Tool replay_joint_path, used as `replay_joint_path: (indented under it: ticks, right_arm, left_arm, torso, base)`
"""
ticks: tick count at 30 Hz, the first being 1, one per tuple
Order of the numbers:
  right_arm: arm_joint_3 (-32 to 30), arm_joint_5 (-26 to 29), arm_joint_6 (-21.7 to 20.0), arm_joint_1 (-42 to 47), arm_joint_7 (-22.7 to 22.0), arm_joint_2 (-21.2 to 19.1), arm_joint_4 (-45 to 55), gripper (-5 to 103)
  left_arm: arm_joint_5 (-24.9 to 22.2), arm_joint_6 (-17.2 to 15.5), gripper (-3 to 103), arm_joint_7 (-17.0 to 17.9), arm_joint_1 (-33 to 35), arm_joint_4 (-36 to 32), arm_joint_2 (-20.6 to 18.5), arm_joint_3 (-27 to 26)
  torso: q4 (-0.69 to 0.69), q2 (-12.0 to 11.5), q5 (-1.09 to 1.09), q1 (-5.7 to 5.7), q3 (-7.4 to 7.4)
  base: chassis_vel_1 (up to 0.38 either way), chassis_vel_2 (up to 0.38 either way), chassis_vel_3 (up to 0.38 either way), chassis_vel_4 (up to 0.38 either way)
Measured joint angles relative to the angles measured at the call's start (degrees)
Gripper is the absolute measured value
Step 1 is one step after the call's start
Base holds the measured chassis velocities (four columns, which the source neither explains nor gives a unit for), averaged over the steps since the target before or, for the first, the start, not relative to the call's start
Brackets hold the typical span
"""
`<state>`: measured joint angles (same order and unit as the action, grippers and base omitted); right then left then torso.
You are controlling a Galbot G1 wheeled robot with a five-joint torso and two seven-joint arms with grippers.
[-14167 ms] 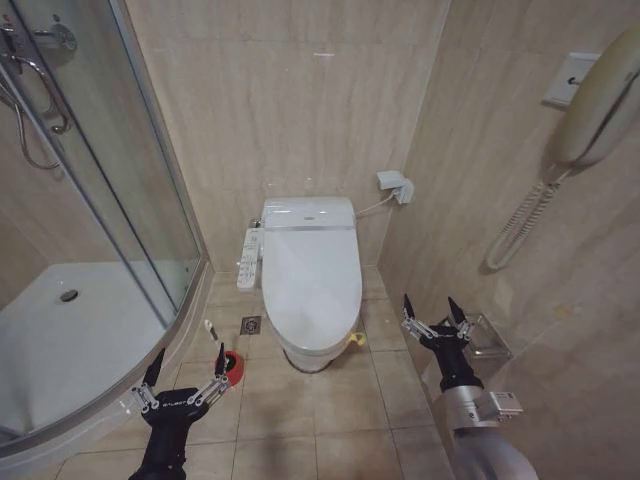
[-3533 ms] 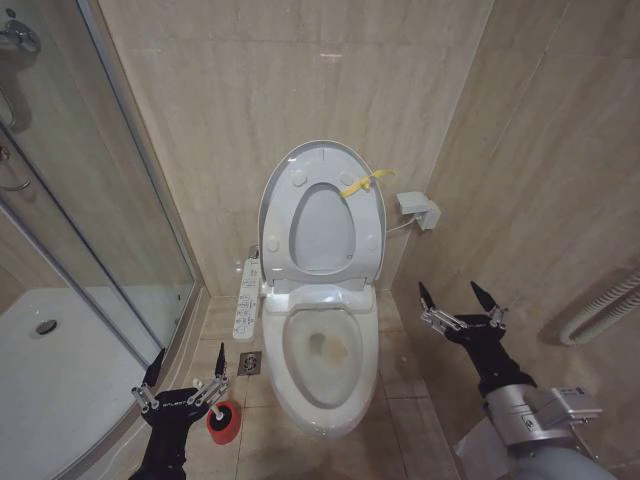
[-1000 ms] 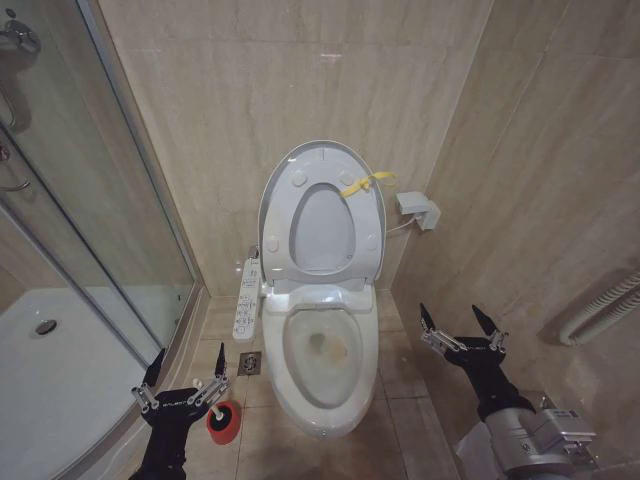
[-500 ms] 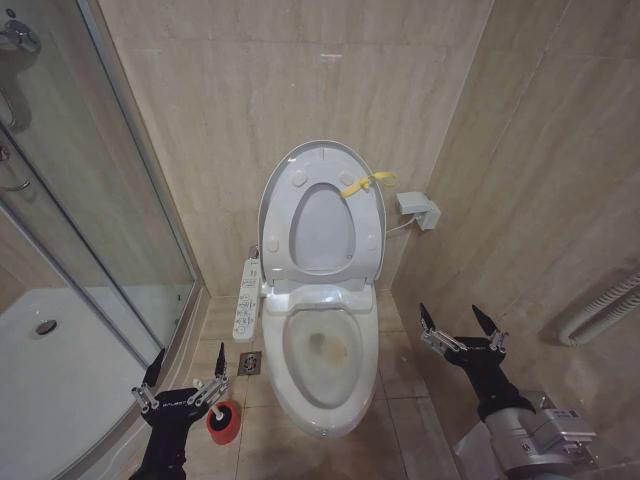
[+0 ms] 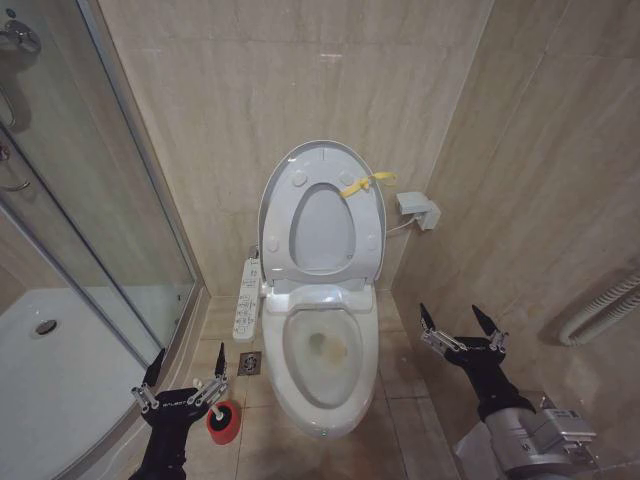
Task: Open the toilet lid, clean the toilet bowl with a toilet brush, close the toilet lid, and flush.
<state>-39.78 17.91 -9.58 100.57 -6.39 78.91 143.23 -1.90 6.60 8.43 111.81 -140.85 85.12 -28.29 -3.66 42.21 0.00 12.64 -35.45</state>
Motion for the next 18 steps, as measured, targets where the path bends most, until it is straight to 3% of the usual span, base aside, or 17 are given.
replay_joint_path:
  ticks: [18]
  right_arm:
    - [0.00, 0.00, 0.00, 0.00, 0.00, 0.00, 0.00, 100]
  left_arm:
    - [0.00, 0.00, 100, 0.00, 0.00, 0.00, 0.00, 0.00]
  torso:
    - [0.00, 0.00, 0.00, 0.00, 0.00]
  base:
    - [0.000, 0.000, 0.000, 0.000]
